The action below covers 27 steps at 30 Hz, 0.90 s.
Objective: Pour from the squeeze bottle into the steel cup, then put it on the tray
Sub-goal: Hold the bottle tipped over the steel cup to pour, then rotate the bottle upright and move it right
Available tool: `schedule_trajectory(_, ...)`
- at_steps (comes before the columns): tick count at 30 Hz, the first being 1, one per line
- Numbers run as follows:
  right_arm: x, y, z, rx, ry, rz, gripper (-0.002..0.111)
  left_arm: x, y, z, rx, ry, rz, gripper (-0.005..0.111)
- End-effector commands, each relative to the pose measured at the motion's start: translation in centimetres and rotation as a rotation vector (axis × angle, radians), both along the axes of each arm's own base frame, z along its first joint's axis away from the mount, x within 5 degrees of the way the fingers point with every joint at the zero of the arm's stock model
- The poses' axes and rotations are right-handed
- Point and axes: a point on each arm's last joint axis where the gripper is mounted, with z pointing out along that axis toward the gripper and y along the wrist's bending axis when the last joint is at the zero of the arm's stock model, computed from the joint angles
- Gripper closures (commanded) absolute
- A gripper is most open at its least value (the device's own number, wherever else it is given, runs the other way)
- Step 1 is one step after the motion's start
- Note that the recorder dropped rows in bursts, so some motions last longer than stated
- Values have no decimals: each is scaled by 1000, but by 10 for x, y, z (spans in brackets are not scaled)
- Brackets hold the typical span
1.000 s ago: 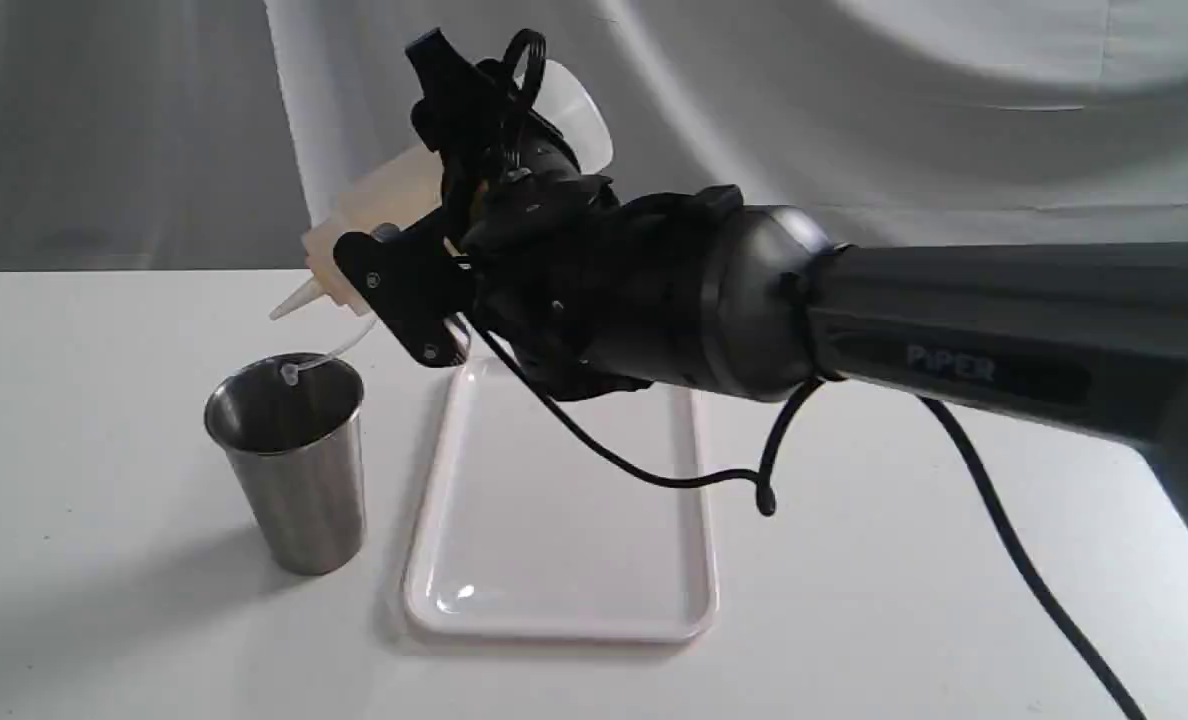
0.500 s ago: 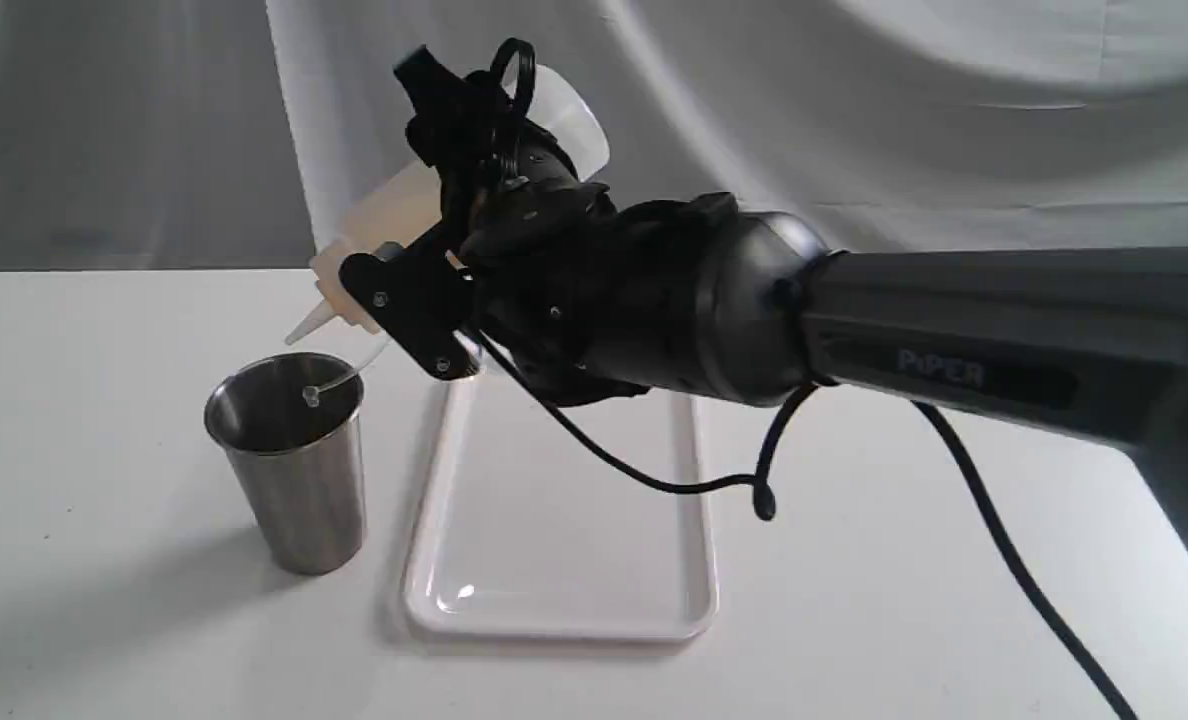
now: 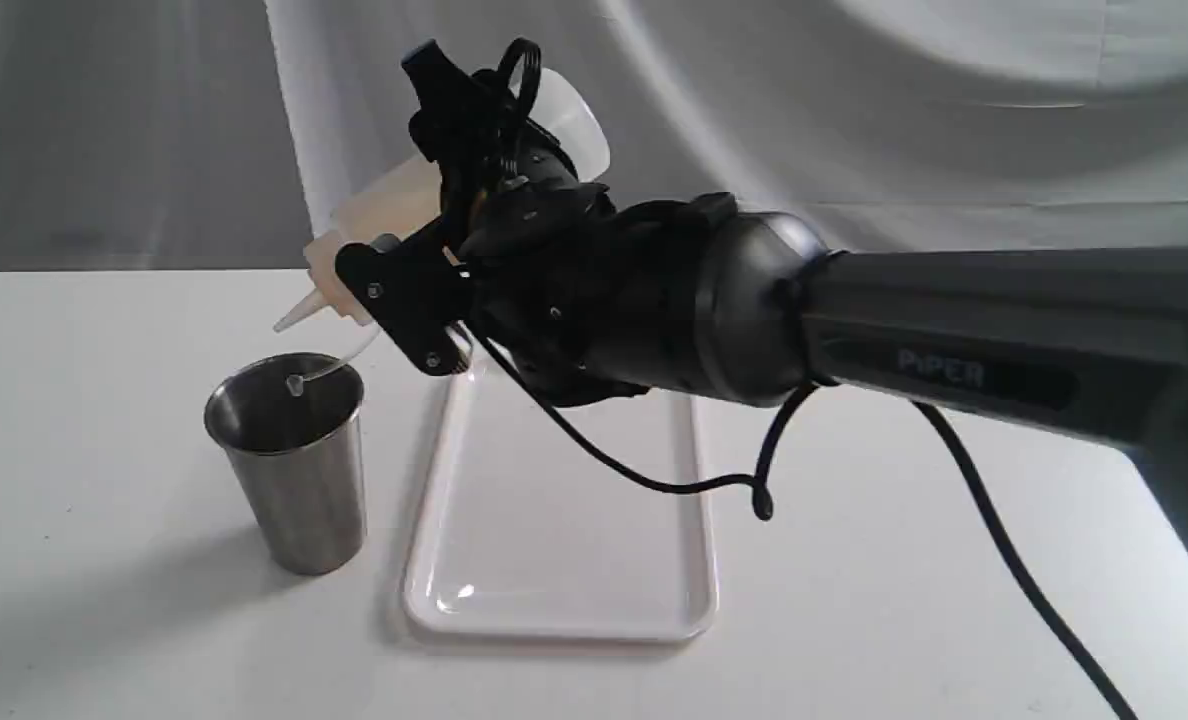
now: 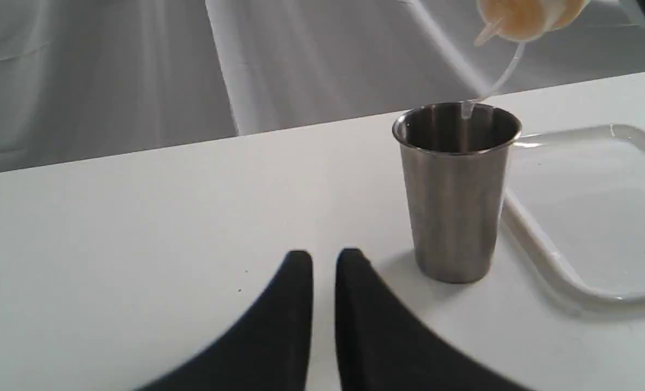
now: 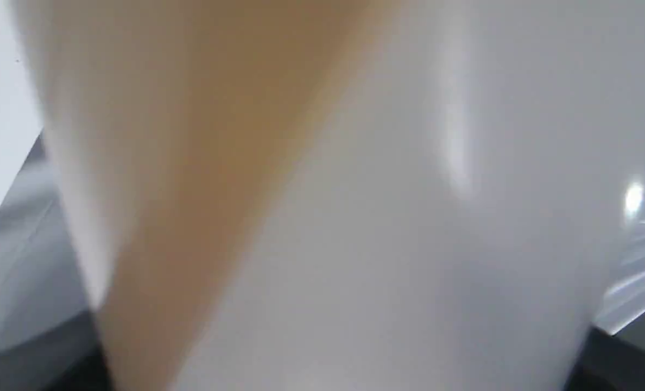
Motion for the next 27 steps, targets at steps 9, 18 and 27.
schedule_trajectory(9,0,0,10,20,-29,-3,108,0,0,-1,0,-8,-5,98)
schedule_trajectory(18,0,-8,13,386,-61,-160,108,0,0,-1,0,-8,-5,98)
schedule_trajectory(27,-4,-17,37,793,-95,-243,108,0,0,-1,0,-8,-5,98)
